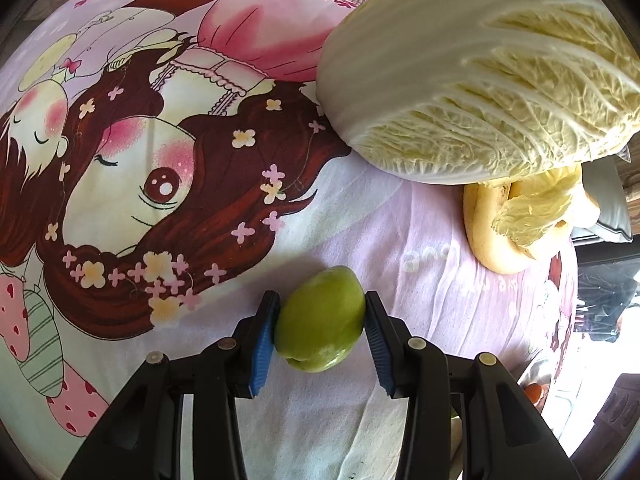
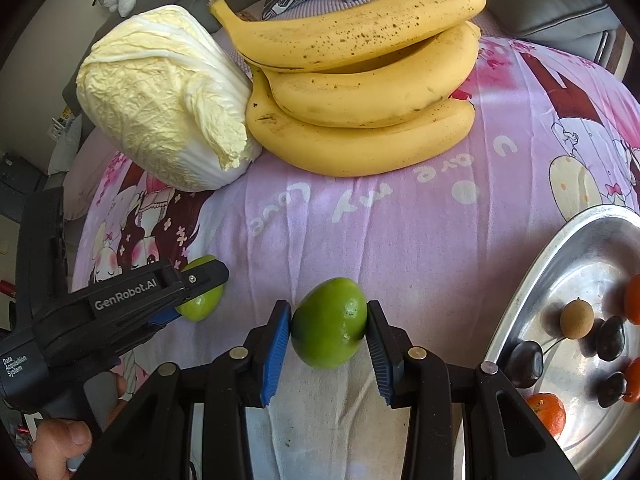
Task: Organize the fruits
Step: 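Carry the lime with the right tool while the left tool carries its lime over the bowl, then lower the left tool's lime into the bowl and open the left tool, then lower the lime into the bowl and open the right tool, then withdraw both open tools from the bowl back over the table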
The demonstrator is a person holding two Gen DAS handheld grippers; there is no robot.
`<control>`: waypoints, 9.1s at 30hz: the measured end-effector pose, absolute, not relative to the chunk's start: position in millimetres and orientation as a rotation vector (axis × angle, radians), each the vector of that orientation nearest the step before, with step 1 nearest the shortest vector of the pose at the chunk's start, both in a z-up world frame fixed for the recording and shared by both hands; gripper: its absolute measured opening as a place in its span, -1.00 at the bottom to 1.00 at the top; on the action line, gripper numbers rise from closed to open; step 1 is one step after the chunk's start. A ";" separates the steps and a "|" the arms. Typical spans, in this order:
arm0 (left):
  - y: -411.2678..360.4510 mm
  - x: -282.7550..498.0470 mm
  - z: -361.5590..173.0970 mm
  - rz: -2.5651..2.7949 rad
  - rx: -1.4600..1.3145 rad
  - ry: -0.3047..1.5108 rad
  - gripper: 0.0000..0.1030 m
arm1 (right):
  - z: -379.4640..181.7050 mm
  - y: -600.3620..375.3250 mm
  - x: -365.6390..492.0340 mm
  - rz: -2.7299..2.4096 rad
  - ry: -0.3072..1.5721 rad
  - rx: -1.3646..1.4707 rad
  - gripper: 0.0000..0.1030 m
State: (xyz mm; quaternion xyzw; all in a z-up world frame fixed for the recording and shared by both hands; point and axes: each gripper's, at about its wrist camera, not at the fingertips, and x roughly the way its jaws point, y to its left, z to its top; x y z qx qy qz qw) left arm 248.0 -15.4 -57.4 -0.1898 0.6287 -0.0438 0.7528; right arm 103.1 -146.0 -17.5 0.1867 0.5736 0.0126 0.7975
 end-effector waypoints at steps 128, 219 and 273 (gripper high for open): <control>-237.3 115.2 -12.5 -0.525 -0.025 1.403 -0.17 | 11.3 -325.3 -21.4 -0.340 1.181 0.557 -0.25; -105.2 127.8 -5.0 -0.009 0.099 1.349 0.75 | 6.5 -269.2 7.6 -0.254 1.228 0.353 1.00; -17.6 -11.0 59.1 -0.003 0.134 1.262 0.75 | 41.2 -208.8 -78.2 -0.220 1.212 0.289 1.00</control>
